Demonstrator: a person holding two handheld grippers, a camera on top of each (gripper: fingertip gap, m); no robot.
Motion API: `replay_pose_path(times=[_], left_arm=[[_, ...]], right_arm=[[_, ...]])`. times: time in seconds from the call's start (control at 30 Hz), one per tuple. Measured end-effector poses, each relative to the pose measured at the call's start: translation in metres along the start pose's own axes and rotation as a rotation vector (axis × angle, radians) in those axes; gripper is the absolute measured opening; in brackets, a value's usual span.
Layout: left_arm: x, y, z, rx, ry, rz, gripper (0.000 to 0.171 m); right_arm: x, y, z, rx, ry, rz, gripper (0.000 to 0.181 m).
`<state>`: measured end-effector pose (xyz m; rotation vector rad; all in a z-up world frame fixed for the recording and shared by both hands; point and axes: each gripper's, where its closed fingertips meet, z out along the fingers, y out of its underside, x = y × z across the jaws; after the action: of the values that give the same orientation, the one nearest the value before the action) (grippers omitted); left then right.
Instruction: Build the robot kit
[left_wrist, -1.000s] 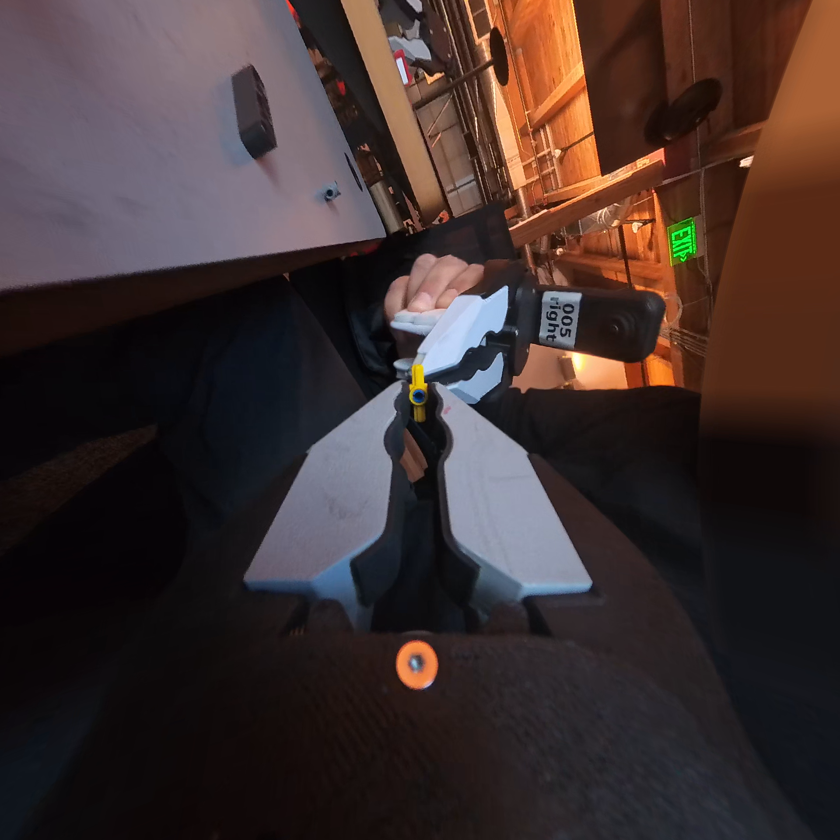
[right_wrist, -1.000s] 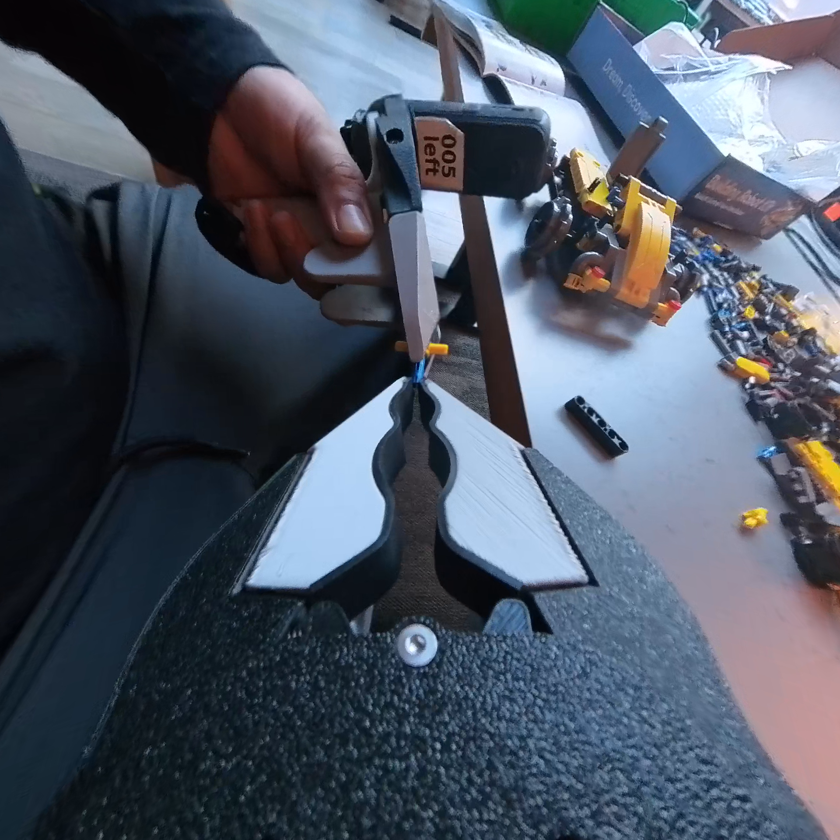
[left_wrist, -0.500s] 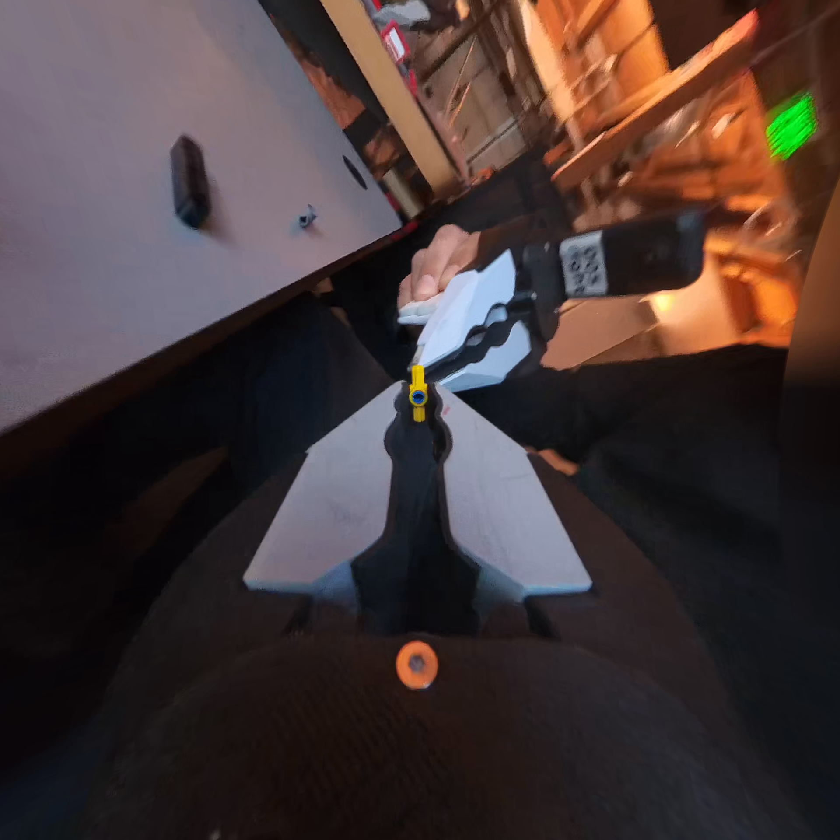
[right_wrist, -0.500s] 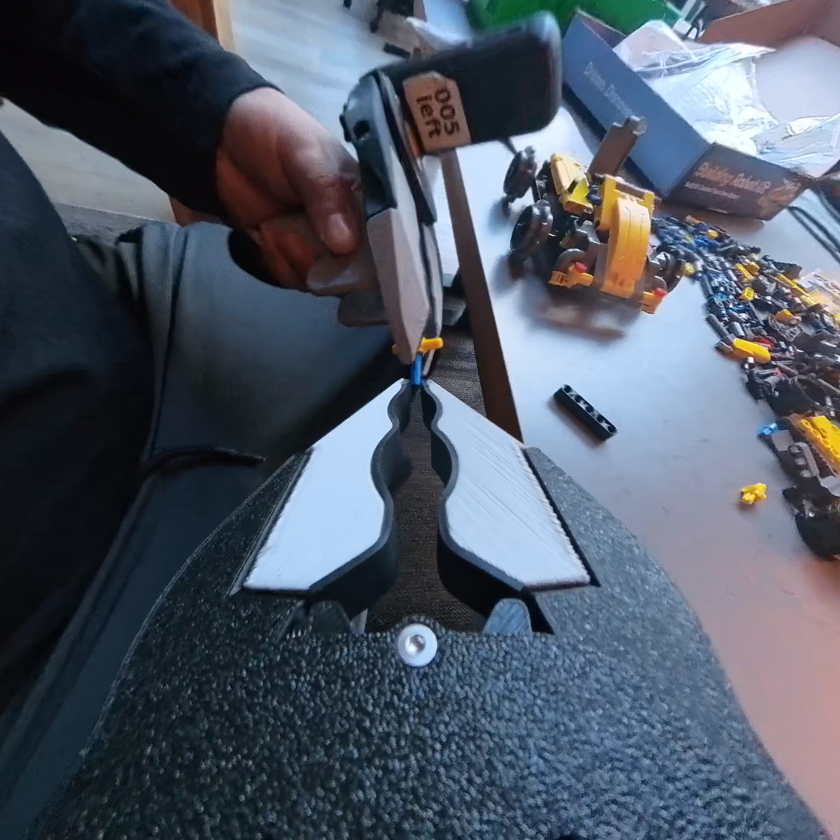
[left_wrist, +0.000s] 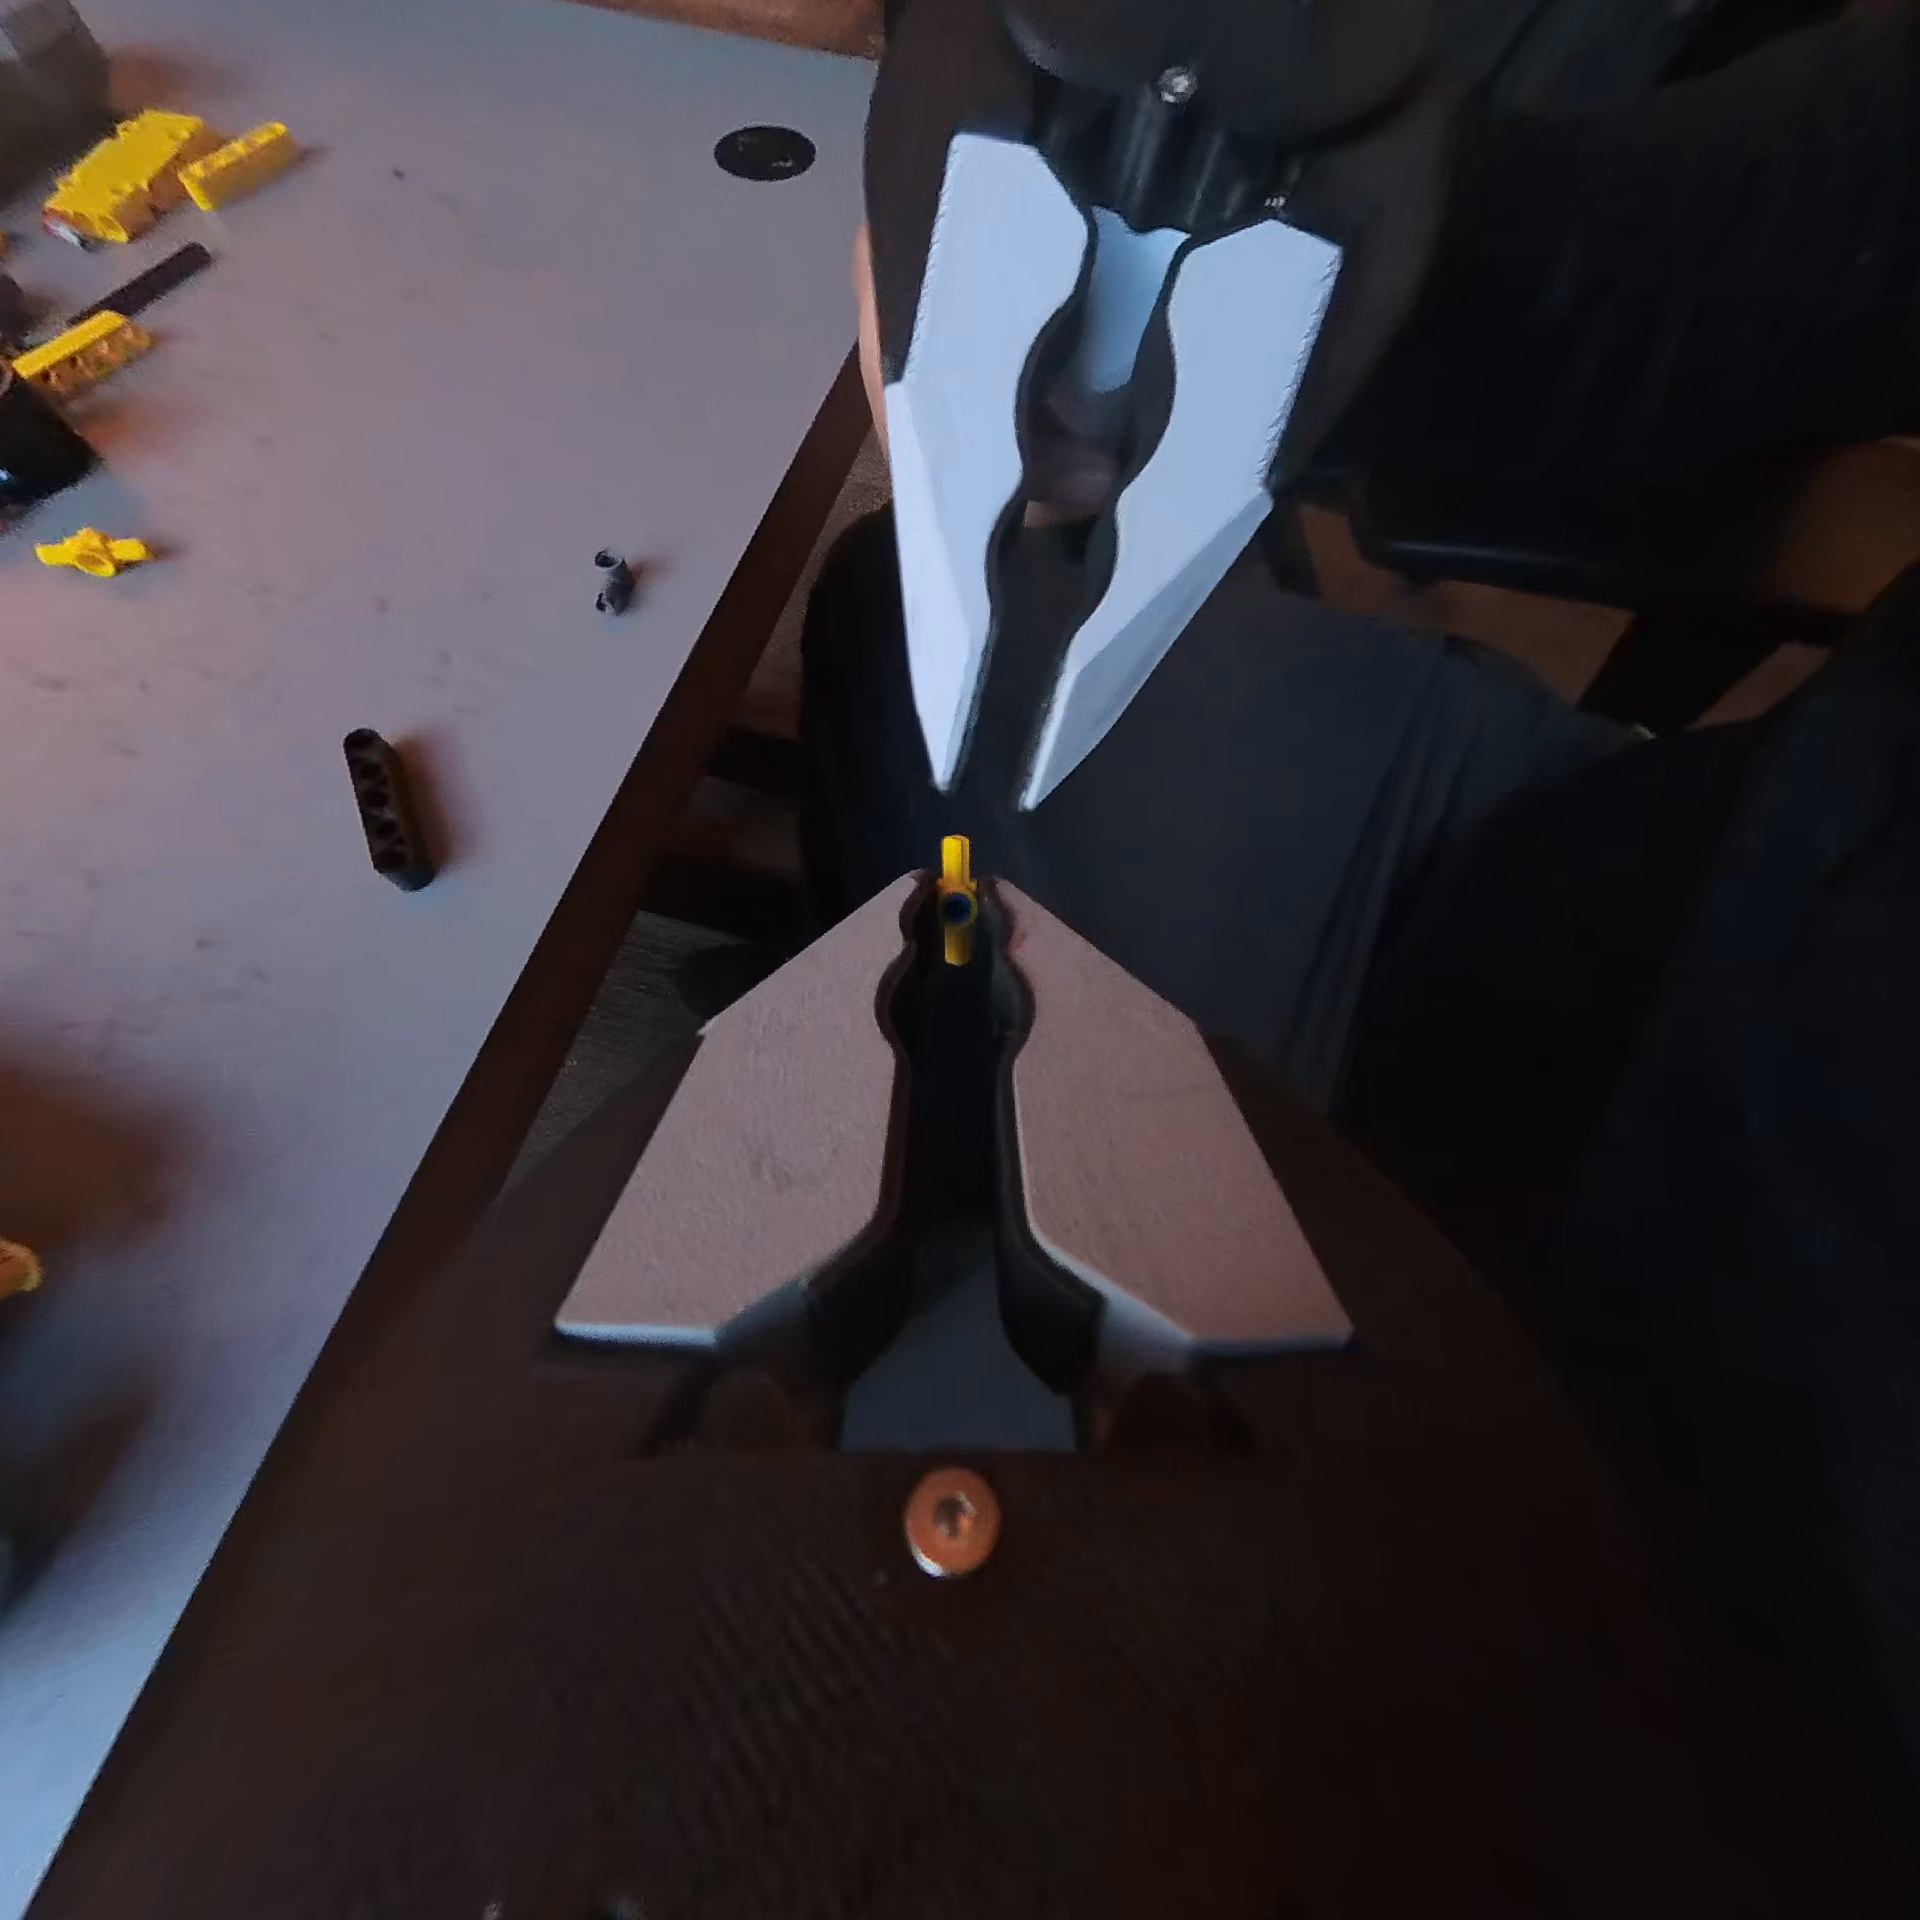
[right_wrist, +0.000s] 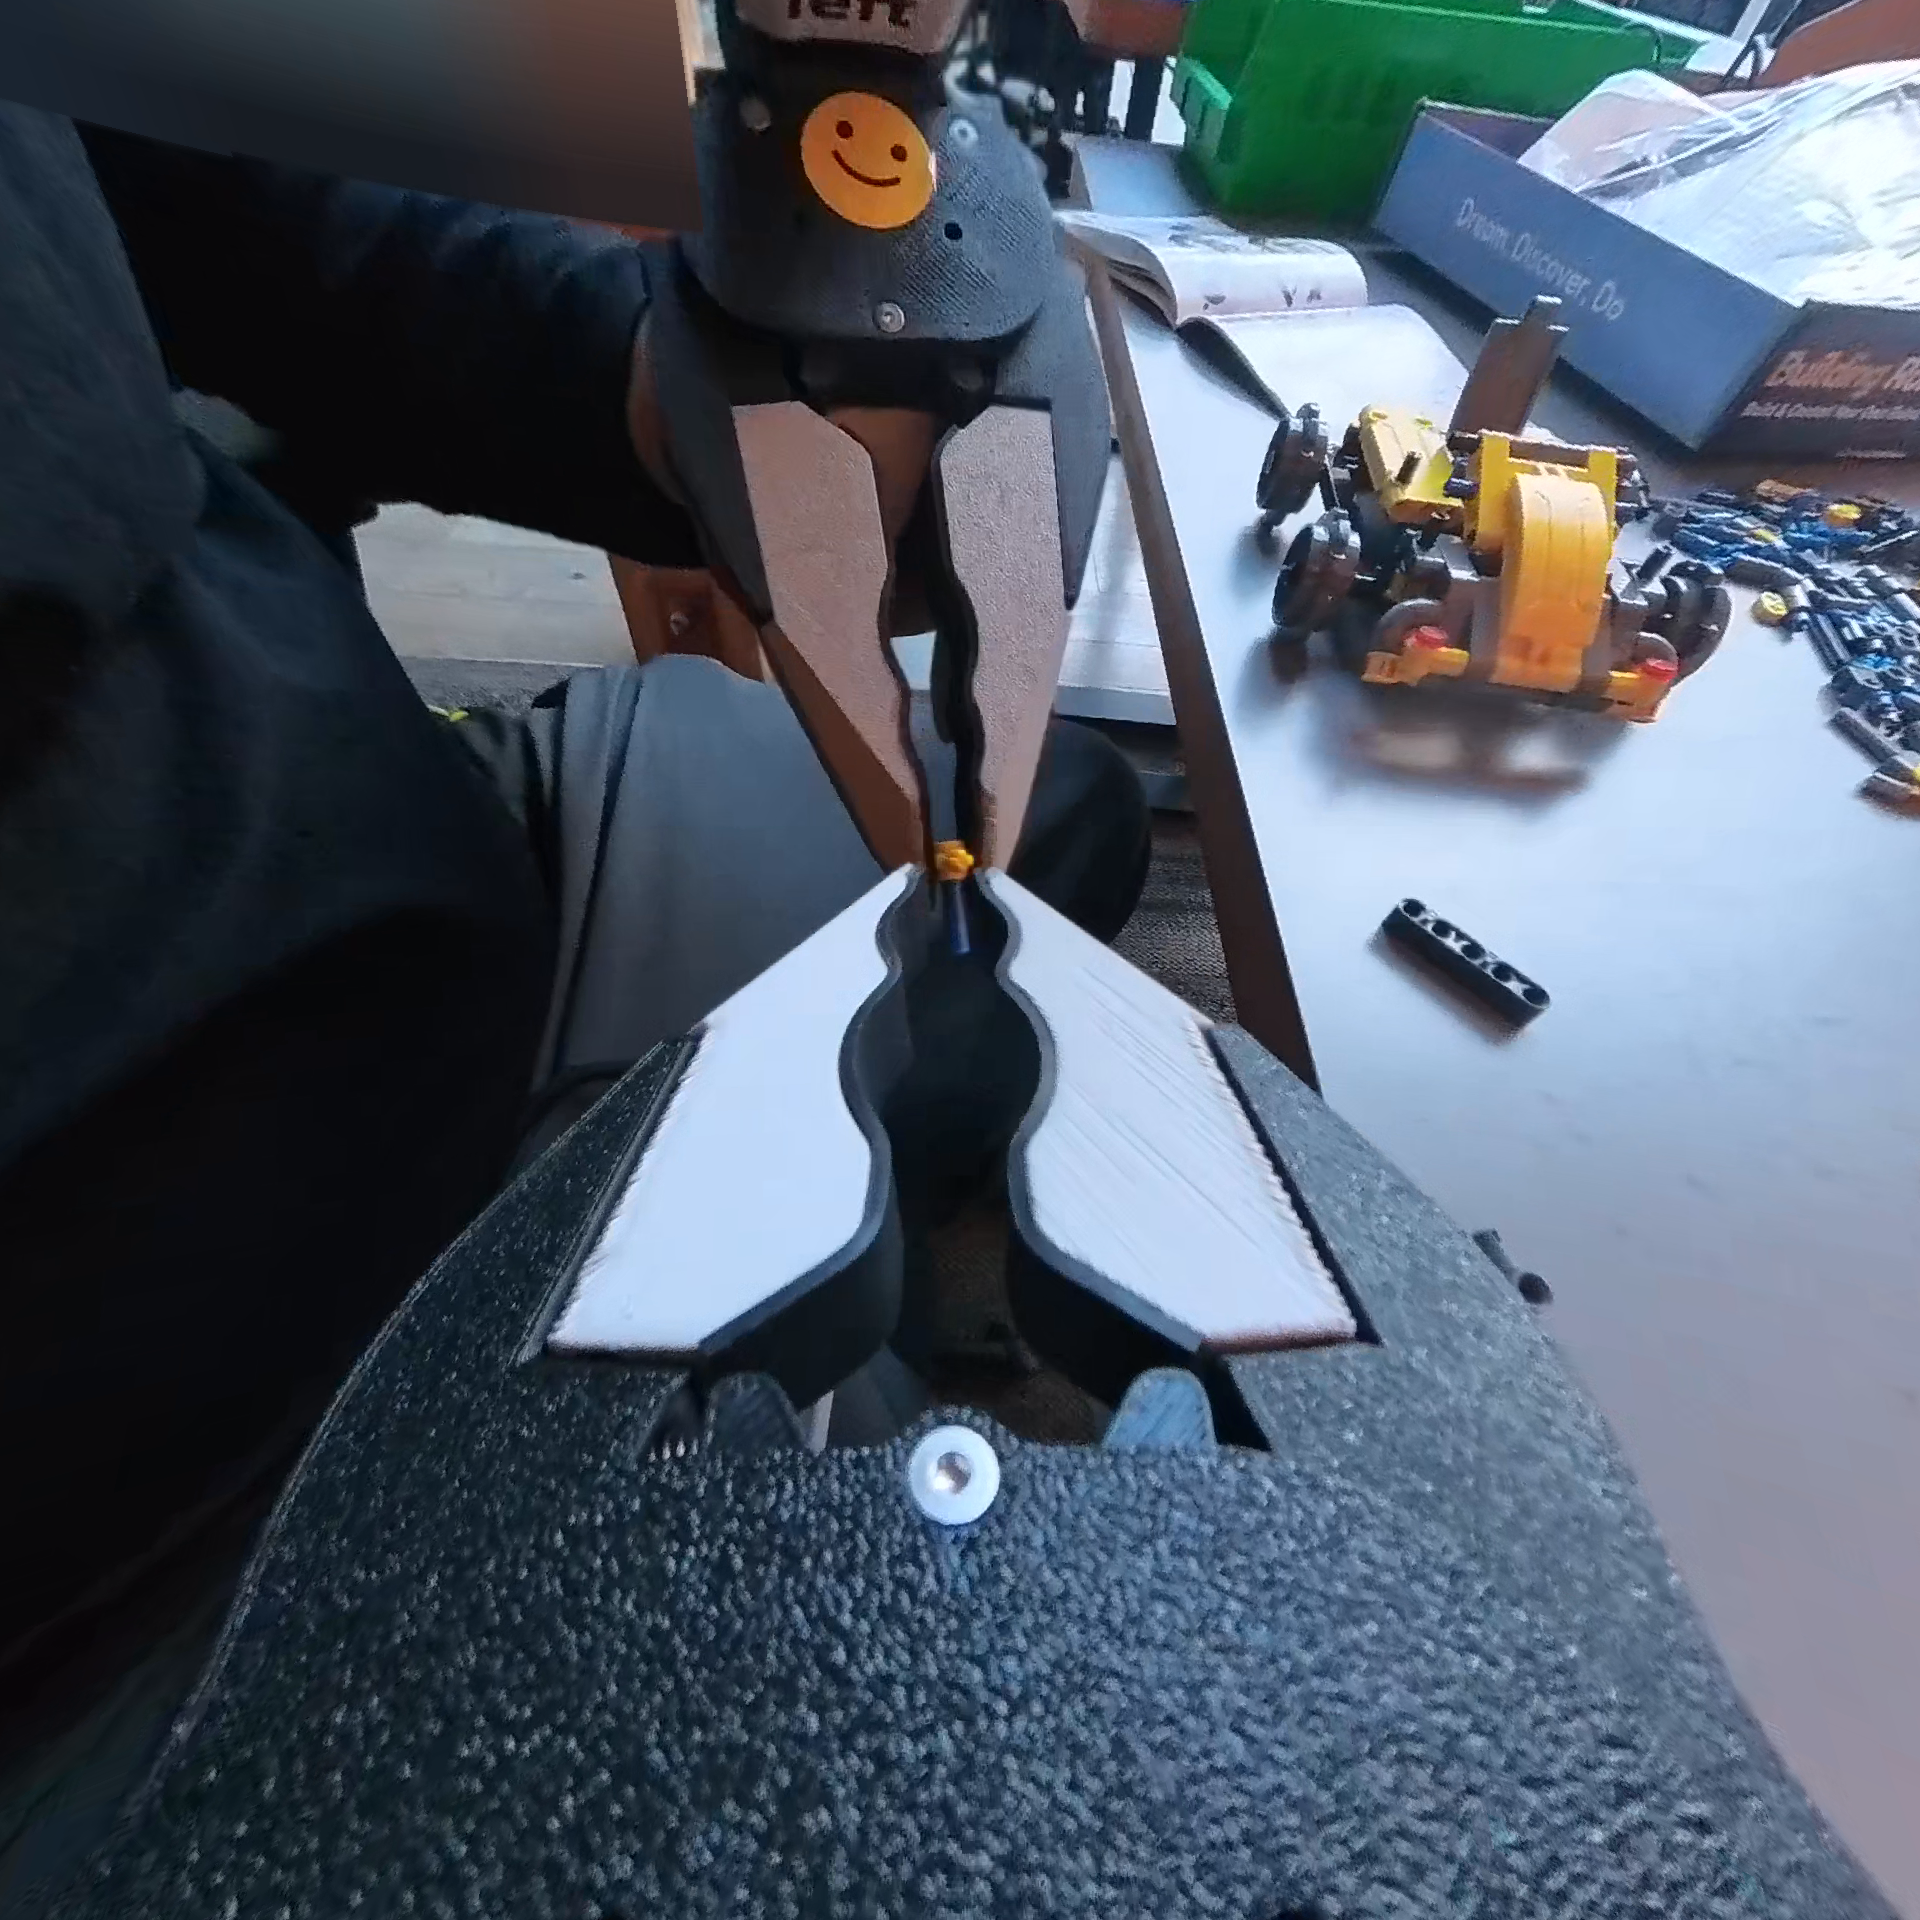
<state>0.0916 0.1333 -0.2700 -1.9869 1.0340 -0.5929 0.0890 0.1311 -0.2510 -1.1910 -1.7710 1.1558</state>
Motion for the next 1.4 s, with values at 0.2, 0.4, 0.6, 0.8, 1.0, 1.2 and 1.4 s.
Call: replay_pose_path(times=[0.2, 0.4, 0.6, 0.8, 1.0, 1.2, 1.4], left_arm=[[0.012, -0.005, -0.003, -0.002, 0.058, 0.052, 0.004], [0.015, -0.001, -0.001, -0.029, 0.075, 0.059, 0.004], [0.018, -0.001, 0.002, -0.039, 0.112, 0.029, 0.004], [0.015, 0.001, 0.002, -0.055, 0.125, -0.007, 0.005], [0.016, 0.002, 0.001, -0.058, 0.13, -0.008, 0.004], [0.015, 0.005, 0.001, -0.068, 0.123, -0.001, 0.005], [0.014, 0.011, 0.004, -0.106, 0.105, 0.009, 0.004]], right_arm=[[-0.007, 0.0, 0.005, -0.001, -0.044, 0.019, 0.007], [-0.013, 0.002, 0.006, -0.004, -0.078, 0.016, 0.003], [-0.014, 0.004, 0.005, -0.008, -0.086, -0.009, 0.001], [-0.012, 0.005, 0.007, -0.009, -0.087, 0.047, 0.002], [-0.014, 0.004, 0.007, 0.007, -0.105, 0.066, 0.004], [-0.013, 0.003, 0.008, 0.02, -0.107, 0.084, 0.006], [-0.012, 0.001, 0.008, 0.037, -0.112, 0.105, 0.003]])
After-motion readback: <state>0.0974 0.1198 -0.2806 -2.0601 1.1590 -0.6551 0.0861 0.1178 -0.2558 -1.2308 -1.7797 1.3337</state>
